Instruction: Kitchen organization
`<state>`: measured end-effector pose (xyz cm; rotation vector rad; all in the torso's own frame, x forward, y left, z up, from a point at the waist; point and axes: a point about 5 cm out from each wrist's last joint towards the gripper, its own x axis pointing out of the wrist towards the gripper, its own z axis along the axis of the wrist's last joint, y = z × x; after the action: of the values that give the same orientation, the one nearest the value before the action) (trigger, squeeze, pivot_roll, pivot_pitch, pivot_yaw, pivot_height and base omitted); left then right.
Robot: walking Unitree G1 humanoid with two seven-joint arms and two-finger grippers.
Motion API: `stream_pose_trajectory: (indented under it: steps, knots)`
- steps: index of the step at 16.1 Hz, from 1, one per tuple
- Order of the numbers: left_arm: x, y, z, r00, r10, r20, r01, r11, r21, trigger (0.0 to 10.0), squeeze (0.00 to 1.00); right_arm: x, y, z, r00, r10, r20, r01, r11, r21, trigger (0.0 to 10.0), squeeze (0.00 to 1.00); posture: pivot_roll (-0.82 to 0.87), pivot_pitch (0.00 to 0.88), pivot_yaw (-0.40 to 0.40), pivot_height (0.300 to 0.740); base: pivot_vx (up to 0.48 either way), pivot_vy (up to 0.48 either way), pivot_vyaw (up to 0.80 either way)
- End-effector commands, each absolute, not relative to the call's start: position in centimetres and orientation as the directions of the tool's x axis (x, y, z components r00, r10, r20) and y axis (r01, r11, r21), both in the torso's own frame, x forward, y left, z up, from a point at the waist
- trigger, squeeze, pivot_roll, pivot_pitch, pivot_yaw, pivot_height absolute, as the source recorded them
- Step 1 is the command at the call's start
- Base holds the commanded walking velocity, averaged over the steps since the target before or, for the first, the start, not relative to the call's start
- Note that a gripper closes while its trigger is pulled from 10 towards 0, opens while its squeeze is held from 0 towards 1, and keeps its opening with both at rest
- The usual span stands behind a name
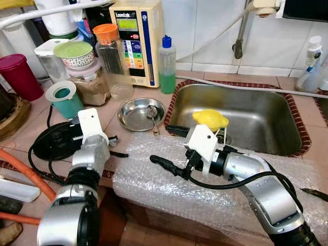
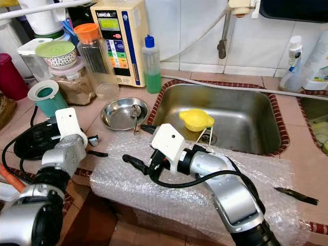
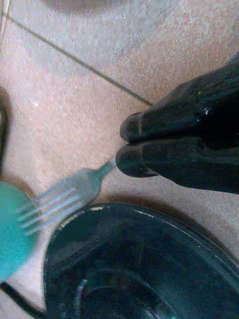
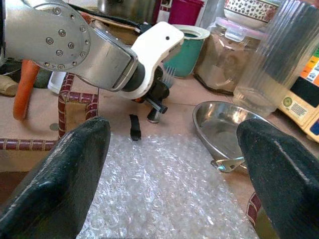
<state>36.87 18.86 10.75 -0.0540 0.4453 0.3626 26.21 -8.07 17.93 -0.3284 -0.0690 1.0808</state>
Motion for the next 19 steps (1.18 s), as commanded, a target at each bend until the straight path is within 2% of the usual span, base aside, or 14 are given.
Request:
stream_pose_trajectory:
  steps: [1,4,7,8,9,10,12,19]
  knots:
    - [37.0,18.9,11.6,0.860,0.335,-0.386,-0.343,0.938,0.051,0.0,0.00,26.3,-7.8,18.3,0.459,0.883,-0.098,-0.857,0.410,-0.312,10.0,0.00,0.01,0.000,0.093,0.740,0.000,0.000,0.00]
    - [37.2,18.6,13.1,0.899,0.321,-0.299,-0.312,0.947,0.076,0.0,0.00,26.4,-7.8,18.3,0.459,0.883,-0.098,-0.856,0.409,-0.317,10.0,0.00,0.02,0.000,0.092,0.740,0.000,0.000,0.00]
    - [36.8,18.9,12.7,0.890,0.335,-0.309,-0.320,0.942,0.099,0.0,0.00,26.4,-7.8,18.3,0.458,0.883,-0.098,-0.855,0.408,-0.320,10.0,0.00,0.02,0.000,0.091,0.740,0.000,0.000,0.00]
    - [36.6,19.6,12.5,0.875,0.366,-0.316,-0.358,0.930,0.087,6.6,0.00,26.5,-7.7,18.3,0.460,0.883,-0.097,-0.854,0.410,-0.322,10.0,0.00,0.02,0.000,0.090,0.740,0.000,0.000,0.00]
    - [36.6,19.9,12.6,0.873,0.378,-0.308,-0.373,0.925,0.078,10.0,0.05,26.5,-7.7,18.2,0.460,0.882,-0.097,-0.853,0.410,-0.322,10.0,0.00,0.02,0.000,0.089,0.740,0.000,0.000,0.00]
    - [36.7,20.3,12.9,0.872,0.384,-0.303,-0.390,0.920,0.043,10.0,1.00,26.5,-7.7,18.2,0.459,0.883,-0.097,-0.854,0.409,-0.321,10.0,0.00,0.02,0.000,0.086,0.740,0.000,0.000,0.00]
    - [37.2,20.7,13.0,0.850,0.405,-0.336,-0.434,0.901,-0.011,10.0,1.00,26.4,-7.6,18.2,0.452,0.886,-0.098,-0.857,0.402,-0.322,10.0,0.00,0.02,0.000,0.082,0.740,0.000,0.000,0.00]
    - [38.4,19.2,13.7,0.839,0.406,-0.361,-0.446,0.894,-0.031,10.0,1.00,26.1,-7.7,18.1,0.453,0.885,-0.104,-0.857,0.401,-0.322,10.0,0.00,-0.01,0.000,0.094,0.740,0.000,0.000,0.00]
